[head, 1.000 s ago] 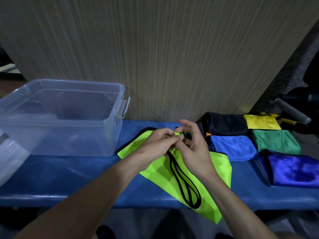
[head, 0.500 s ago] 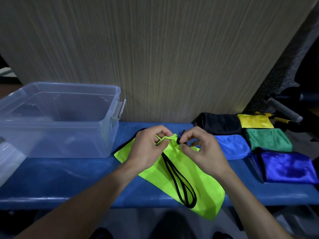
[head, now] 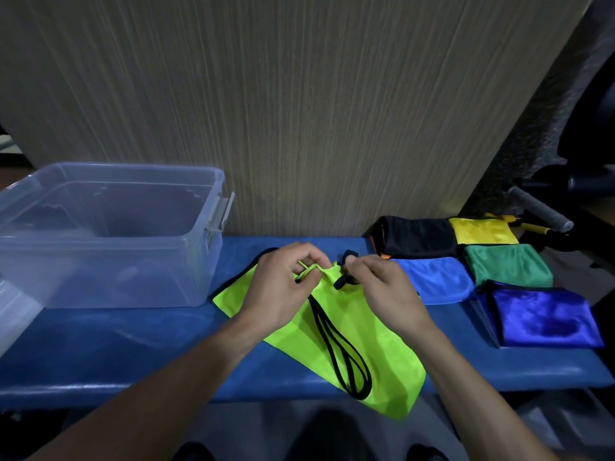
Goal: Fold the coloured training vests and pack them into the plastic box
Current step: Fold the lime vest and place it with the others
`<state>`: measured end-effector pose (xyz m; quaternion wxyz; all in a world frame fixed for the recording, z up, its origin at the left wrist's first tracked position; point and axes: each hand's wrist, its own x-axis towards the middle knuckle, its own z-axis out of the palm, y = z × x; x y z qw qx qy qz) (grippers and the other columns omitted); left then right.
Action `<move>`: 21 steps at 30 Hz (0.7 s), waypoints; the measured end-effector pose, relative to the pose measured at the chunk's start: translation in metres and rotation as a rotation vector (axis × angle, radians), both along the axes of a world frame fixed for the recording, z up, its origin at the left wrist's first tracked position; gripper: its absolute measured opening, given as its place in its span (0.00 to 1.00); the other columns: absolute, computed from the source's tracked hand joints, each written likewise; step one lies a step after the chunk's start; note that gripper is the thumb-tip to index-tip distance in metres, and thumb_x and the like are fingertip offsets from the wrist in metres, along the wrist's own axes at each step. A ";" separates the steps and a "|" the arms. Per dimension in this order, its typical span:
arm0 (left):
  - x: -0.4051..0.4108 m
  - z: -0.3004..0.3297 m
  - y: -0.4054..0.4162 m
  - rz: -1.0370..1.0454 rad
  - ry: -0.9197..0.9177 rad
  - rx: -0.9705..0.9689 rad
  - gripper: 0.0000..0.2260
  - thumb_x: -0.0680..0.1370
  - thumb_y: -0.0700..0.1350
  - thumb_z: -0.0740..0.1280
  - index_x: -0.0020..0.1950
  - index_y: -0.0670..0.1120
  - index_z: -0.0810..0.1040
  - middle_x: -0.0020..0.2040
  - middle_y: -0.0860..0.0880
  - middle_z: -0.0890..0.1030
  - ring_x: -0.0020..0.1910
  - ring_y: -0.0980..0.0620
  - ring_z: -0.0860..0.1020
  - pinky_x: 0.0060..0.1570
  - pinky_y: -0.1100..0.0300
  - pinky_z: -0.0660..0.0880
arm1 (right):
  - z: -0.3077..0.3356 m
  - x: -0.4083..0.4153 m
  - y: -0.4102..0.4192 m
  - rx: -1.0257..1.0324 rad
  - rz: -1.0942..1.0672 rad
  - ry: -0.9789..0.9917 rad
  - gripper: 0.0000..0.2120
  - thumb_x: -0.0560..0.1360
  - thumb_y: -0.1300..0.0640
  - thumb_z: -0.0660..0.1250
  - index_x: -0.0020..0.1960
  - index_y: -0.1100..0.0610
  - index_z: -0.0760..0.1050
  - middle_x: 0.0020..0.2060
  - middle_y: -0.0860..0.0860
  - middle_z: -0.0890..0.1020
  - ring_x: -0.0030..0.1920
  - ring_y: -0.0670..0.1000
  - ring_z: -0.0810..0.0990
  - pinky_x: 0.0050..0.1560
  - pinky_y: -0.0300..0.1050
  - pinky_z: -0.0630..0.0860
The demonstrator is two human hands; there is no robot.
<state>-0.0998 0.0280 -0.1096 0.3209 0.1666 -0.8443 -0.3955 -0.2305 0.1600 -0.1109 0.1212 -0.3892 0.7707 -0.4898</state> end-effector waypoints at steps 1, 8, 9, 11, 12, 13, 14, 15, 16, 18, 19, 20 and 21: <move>0.000 0.000 0.001 -0.008 0.001 -0.017 0.09 0.77 0.39 0.72 0.46 0.54 0.83 0.46 0.62 0.82 0.47 0.58 0.79 0.42 0.73 0.70 | 0.001 0.000 -0.001 0.029 0.004 -0.009 0.20 0.82 0.45 0.64 0.42 0.61 0.79 0.41 0.56 0.79 0.41 0.49 0.77 0.47 0.49 0.72; -0.001 -0.001 0.004 -0.034 -0.006 -0.074 0.09 0.77 0.38 0.72 0.47 0.53 0.84 0.45 0.58 0.83 0.50 0.58 0.78 0.43 0.74 0.68 | 0.008 0.003 -0.001 0.060 0.010 -0.369 0.15 0.80 0.42 0.66 0.45 0.50 0.84 0.38 0.38 0.85 0.45 0.36 0.81 0.48 0.39 0.73; -0.002 -0.002 0.004 -0.038 -0.010 -0.076 0.09 0.77 0.38 0.72 0.47 0.53 0.84 0.45 0.58 0.82 0.50 0.58 0.78 0.43 0.74 0.68 | 0.010 0.004 -0.002 0.041 0.027 -0.416 0.12 0.80 0.44 0.67 0.43 0.48 0.83 0.35 0.34 0.83 0.41 0.31 0.79 0.46 0.35 0.70; -0.003 -0.003 0.004 -0.047 -0.019 -0.080 0.09 0.77 0.38 0.72 0.47 0.54 0.83 0.45 0.58 0.82 0.51 0.57 0.78 0.43 0.74 0.69 | 0.010 0.002 -0.003 -0.026 0.060 -0.485 0.11 0.80 0.49 0.68 0.42 0.52 0.81 0.30 0.37 0.81 0.35 0.32 0.77 0.42 0.32 0.68; -0.003 -0.004 0.004 -0.050 -0.020 -0.083 0.09 0.77 0.39 0.72 0.47 0.54 0.83 0.45 0.58 0.82 0.50 0.56 0.79 0.44 0.73 0.69 | 0.010 0.001 -0.003 -0.068 0.078 -0.518 0.11 0.80 0.51 0.69 0.42 0.55 0.80 0.30 0.39 0.79 0.33 0.35 0.76 0.39 0.30 0.68; -0.004 -0.005 0.003 -0.051 -0.020 -0.085 0.09 0.77 0.39 0.72 0.47 0.55 0.83 0.45 0.57 0.82 0.50 0.56 0.79 0.44 0.71 0.70 | 0.011 0.000 -0.003 -0.107 0.092 -0.549 0.10 0.79 0.53 0.69 0.42 0.57 0.79 0.31 0.43 0.78 0.33 0.37 0.75 0.37 0.29 0.69; -0.004 -0.007 0.002 -0.050 -0.019 -0.086 0.09 0.77 0.39 0.72 0.47 0.55 0.83 0.45 0.57 0.83 0.50 0.55 0.79 0.45 0.69 0.71 | 0.012 0.000 -0.003 -0.143 0.099 -0.579 0.10 0.79 0.53 0.70 0.42 0.58 0.78 0.32 0.47 0.77 0.33 0.40 0.75 0.35 0.30 0.70; -0.005 -0.008 0.002 -0.048 -0.016 -0.088 0.09 0.77 0.40 0.72 0.47 0.55 0.83 0.45 0.57 0.83 0.50 0.55 0.79 0.45 0.66 0.73 | 0.012 -0.001 -0.003 -0.168 0.097 -0.600 0.11 0.78 0.53 0.70 0.41 0.58 0.77 0.34 0.50 0.76 0.34 0.43 0.74 0.35 0.32 0.71; -0.005 -0.008 0.001 -0.047 -0.013 -0.091 0.09 0.77 0.40 0.72 0.47 0.55 0.83 0.45 0.57 0.83 0.50 0.54 0.80 0.47 0.63 0.74 | 0.012 -0.002 -0.003 -0.186 0.082 -0.612 0.11 0.78 0.53 0.71 0.41 0.58 0.76 0.36 0.53 0.76 0.34 0.44 0.74 0.35 0.33 0.71; -0.006 -0.008 0.001 -0.045 -0.007 -0.089 0.08 0.78 0.41 0.72 0.47 0.55 0.82 0.46 0.58 0.83 0.50 0.55 0.80 0.48 0.61 0.75 | 0.014 -0.003 -0.003 -0.218 0.048 -0.627 0.10 0.78 0.53 0.72 0.42 0.59 0.77 0.38 0.55 0.78 0.33 0.44 0.76 0.33 0.31 0.72; -0.006 -0.008 0.002 -0.042 -0.008 -0.076 0.08 0.78 0.41 0.72 0.48 0.55 0.82 0.46 0.59 0.83 0.50 0.55 0.80 0.48 0.62 0.75 | 0.014 -0.003 -0.003 -0.226 0.035 -0.633 0.10 0.77 0.54 0.72 0.43 0.59 0.78 0.39 0.56 0.79 0.32 0.43 0.77 0.32 0.31 0.72; -0.006 -0.007 0.003 -0.035 -0.009 -0.057 0.07 0.77 0.41 0.72 0.48 0.55 0.82 0.45 0.60 0.83 0.50 0.56 0.80 0.48 0.63 0.75 | 0.014 -0.003 -0.003 -0.233 0.022 -0.632 0.09 0.77 0.54 0.73 0.43 0.59 0.78 0.39 0.56 0.79 0.32 0.43 0.77 0.31 0.30 0.72; -0.006 -0.007 0.003 -0.024 -0.011 -0.038 0.07 0.77 0.42 0.72 0.48 0.55 0.82 0.45 0.60 0.83 0.48 0.56 0.80 0.47 0.64 0.75 | 0.014 -0.003 -0.004 -0.240 0.009 -0.622 0.09 0.76 0.54 0.73 0.43 0.58 0.77 0.39 0.56 0.79 0.32 0.42 0.76 0.31 0.30 0.72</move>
